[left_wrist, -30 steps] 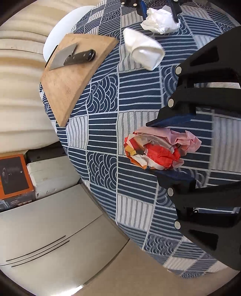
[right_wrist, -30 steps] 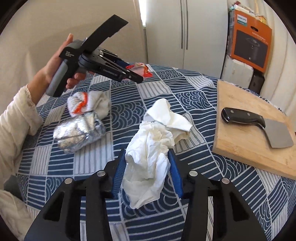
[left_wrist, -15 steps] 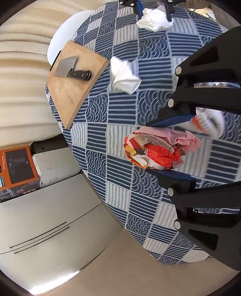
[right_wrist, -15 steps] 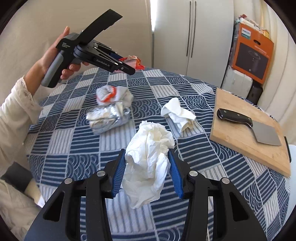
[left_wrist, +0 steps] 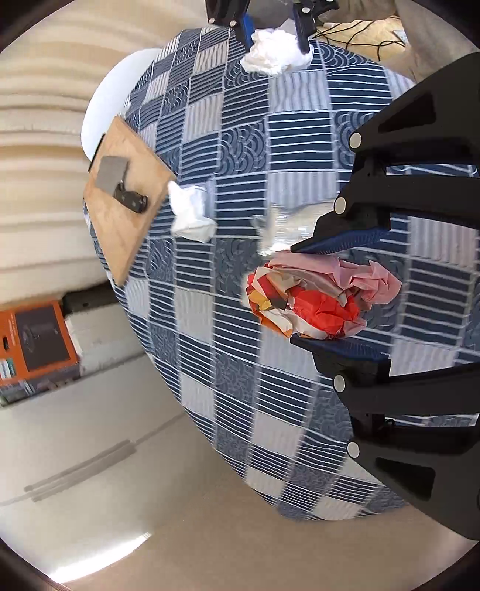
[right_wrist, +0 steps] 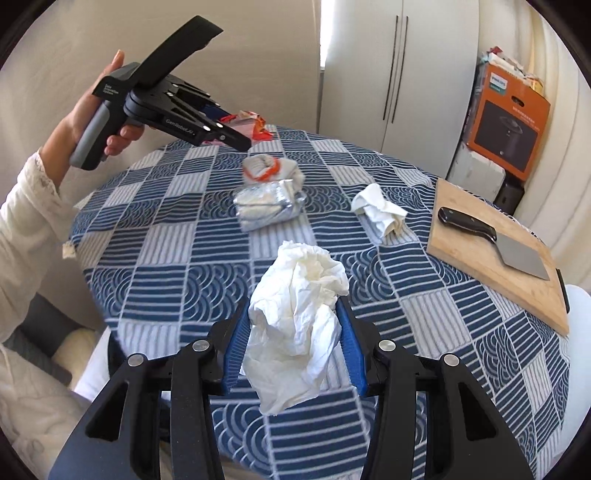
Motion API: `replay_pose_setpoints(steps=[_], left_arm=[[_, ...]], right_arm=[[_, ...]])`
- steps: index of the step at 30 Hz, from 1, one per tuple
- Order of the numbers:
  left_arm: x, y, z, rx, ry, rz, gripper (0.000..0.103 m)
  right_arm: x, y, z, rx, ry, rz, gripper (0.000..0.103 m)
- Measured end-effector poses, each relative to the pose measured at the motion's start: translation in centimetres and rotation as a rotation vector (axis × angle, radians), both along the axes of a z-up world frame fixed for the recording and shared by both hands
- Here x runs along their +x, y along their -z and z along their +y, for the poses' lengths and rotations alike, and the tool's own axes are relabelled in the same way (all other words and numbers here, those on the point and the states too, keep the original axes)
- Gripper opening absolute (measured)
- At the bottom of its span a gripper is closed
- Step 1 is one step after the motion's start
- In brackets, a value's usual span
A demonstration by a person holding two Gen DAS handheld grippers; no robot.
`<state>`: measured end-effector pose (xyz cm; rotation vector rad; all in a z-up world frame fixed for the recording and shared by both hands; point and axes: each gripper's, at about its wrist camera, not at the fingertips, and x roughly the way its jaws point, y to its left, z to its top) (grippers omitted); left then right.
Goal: Collect trash
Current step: 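Carry the paper towel and wrapper toward the black bin under the table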
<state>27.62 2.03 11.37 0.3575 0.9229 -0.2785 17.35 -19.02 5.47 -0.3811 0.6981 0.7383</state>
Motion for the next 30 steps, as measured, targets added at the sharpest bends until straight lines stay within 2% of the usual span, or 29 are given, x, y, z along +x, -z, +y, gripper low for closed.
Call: replay_pose_setpoints(steps=[13,16,23,30], left_arm=[[-9.5,0.9,-0.7,0.031,0.046,-0.031,0.044],[-11.3,1.6,-0.8,0.033,0.025,-0.029,0.044],[-15.8,2.8,-0.9,-0.007,0.041,-0.043,0.044],[-20.1,4.4,-2.1,0.000,0.075,-0.062,0.044]], right_arm=[[-5.8,1.7,0.9,-0.012,-0.060,0.010,0.043],[-7.0,2.3,1.2,-0.013,-0.078,0.016,0.043],[-10.0,3.5,1.8,-0.031,-0.118,0.021,0.043],[-12.4,5.1,2.3,-0.033,-0.155,0.032,0.044]])
